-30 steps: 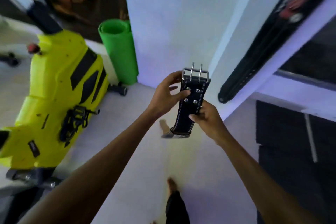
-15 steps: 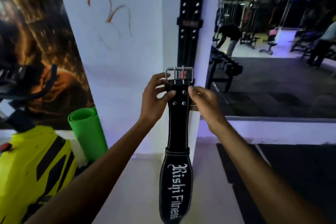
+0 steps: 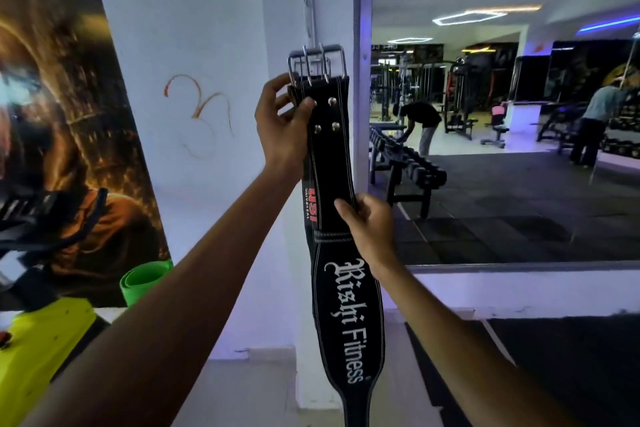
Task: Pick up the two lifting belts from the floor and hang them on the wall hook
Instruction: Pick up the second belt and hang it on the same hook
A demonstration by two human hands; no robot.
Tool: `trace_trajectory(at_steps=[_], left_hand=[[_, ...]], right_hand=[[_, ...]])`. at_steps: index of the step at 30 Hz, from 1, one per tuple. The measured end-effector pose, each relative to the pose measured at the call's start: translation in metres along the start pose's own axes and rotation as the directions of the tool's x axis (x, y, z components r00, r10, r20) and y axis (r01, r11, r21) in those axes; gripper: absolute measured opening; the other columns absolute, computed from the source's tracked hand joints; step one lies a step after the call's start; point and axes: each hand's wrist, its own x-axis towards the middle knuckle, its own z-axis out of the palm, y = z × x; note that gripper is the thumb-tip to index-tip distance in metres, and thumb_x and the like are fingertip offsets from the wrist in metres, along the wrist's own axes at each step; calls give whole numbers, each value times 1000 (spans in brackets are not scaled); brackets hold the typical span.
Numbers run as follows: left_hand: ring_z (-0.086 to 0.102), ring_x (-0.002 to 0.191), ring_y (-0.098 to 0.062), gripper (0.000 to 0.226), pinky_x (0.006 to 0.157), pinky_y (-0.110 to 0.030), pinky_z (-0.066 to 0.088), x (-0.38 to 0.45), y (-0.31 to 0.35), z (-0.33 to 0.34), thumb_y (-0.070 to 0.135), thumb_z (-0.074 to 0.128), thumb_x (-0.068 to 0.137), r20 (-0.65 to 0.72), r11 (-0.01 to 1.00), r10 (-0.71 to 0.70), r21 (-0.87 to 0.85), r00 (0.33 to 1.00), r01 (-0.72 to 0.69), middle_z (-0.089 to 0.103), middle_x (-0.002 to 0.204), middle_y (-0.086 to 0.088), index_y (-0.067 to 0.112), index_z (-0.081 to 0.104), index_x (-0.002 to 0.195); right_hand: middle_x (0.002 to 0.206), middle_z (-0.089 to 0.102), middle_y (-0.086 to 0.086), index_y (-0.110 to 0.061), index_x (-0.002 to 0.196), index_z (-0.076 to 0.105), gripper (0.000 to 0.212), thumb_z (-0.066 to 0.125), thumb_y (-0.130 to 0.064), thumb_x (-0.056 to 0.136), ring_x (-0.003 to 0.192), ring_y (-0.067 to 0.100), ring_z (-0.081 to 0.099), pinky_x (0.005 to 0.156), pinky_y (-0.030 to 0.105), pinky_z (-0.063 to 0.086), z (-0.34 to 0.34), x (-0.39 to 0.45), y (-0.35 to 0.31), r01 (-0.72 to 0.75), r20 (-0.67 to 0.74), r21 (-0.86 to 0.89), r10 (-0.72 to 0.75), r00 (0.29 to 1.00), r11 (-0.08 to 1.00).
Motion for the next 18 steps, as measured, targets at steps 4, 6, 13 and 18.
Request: trace_trajectory(at_steps=[4, 6, 13, 18], left_hand=[[72, 81, -16, 36, 73, -36, 63, 20, 28, 16, -5, 63, 87, -6, 999, 8, -41, 1000, -8, 71, 105, -16, 14, 63, 118], [70, 71, -1, 37, 70, -32, 62, 23, 38, 22, -6, 62, 87, 5, 999, 14, -49, 1000, -13, 71, 99, -9, 11, 63, 120], [69, 68, 5, 37, 71, -30, 60, 43, 62, 23, -7, 63, 86, 7, 994, 53, -92, 999, -52, 70, 103, -7, 8, 65, 120], [71, 72, -1, 39, 75, -43, 65, 45, 61, 12, -8, 64, 86, 16, 996, 17, -88, 1000, -15, 72, 109, -14, 9, 65, 121]], right_hand=[[70, 65, -2, -16, 77, 64, 30, 73, -43, 86, 65, 11, 59, 63, 35, 47, -11, -14, -12, 31, -93, 86, -23, 995, 996], [88, 74, 2, -15, 92, 69, 19, 76, -32, 85, 83, 14, 70, 78, 31, 56, -12, -16, -18, 24, -121, 171, -3, 993, 985], [72, 72, 0, -5, 87, 67, 58, 81, -57, 66, 65, 10, 62, 61, 33, 50, -18, -52, 33, -123, -21, 91, 125, 992, 988], [81, 76, 14, -6, 87, 70, 52, 83, -51, 64, 74, 25, 71, 69, 54, 56, -9, -100, 60, -248, 45, 32, 247, 968, 968]])
